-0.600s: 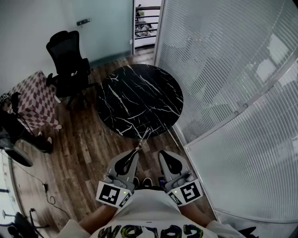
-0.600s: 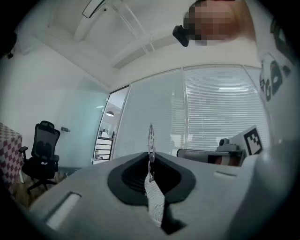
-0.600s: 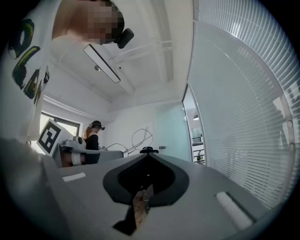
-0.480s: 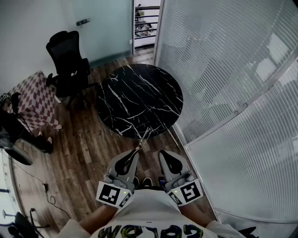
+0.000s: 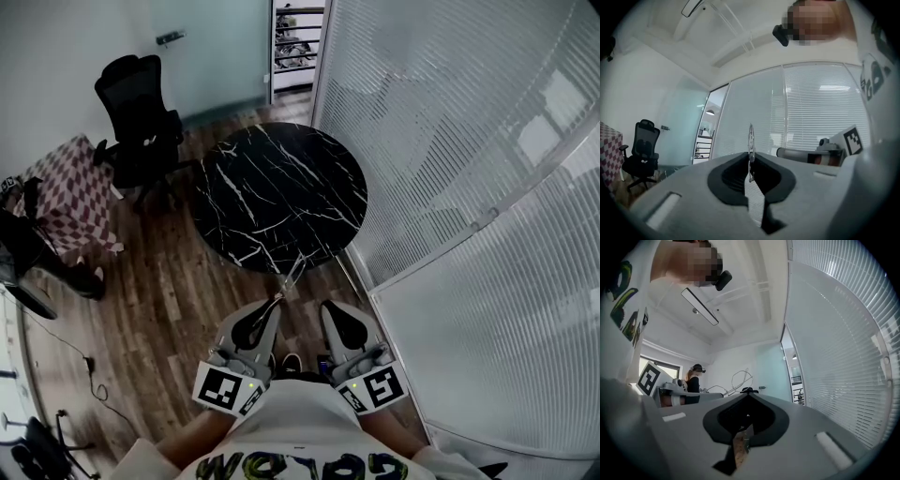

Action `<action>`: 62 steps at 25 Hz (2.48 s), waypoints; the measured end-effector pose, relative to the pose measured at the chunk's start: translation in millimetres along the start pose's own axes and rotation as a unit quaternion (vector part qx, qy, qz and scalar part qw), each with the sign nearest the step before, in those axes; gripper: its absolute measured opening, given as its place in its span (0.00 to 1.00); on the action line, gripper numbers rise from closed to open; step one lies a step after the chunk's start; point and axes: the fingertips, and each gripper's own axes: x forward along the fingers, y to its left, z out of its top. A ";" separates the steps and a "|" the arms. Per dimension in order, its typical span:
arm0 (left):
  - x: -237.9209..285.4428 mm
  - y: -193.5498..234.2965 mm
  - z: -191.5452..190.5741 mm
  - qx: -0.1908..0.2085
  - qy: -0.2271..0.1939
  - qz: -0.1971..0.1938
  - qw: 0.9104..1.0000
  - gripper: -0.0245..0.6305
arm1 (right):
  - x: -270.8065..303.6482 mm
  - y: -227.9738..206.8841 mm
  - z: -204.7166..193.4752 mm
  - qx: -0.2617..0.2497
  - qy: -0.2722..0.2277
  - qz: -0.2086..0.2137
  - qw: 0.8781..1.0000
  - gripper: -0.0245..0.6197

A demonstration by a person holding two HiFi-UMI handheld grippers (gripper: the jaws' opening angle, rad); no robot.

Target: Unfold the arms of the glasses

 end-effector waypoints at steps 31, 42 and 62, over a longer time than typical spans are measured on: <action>108.0 113.2 -3.3 -0.029 0.002 -0.007 1.000 0.05 | 129.1 -74.0 -26.3 0.011 0.026 0.001 1.000 0.04; 149.5 201.4 17.1 -0.034 0.004 -0.019 0.999 0.05 | 232.5 -87.6 -24.7 0.008 0.032 0.001 0.999 0.04; 205.9 229.2 11.1 -0.047 0.025 -0.043 0.998 0.05 | 278.0 -132.4 -31.9 0.018 0.033 -0.020 0.999 0.04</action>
